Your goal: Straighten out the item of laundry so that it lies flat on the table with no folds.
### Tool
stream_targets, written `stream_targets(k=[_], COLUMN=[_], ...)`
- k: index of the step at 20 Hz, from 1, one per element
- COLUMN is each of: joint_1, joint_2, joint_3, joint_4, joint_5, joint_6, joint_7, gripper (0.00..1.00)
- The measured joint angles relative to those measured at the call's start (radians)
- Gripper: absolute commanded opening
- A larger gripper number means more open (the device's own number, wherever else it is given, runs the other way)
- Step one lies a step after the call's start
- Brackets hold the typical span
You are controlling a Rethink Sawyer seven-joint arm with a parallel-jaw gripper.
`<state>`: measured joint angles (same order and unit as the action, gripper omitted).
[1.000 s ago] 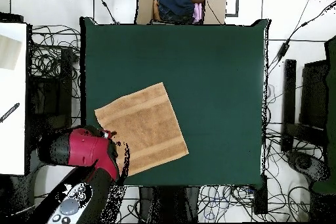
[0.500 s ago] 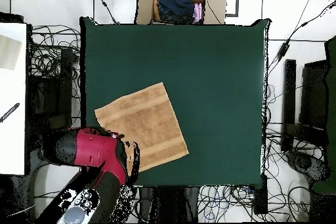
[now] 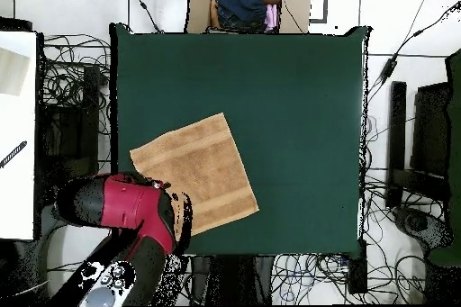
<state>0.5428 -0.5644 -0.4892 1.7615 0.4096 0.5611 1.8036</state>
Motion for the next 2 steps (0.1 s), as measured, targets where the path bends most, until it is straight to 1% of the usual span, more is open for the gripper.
stream_targets(k=[2], joint_1=[0.0], joint_2=[0.0], joint_3=[0.0], joint_4=[0.0], joint_5=[0.0], joint_6=[0.0], joint_7=[0.0], gripper=[1.0])
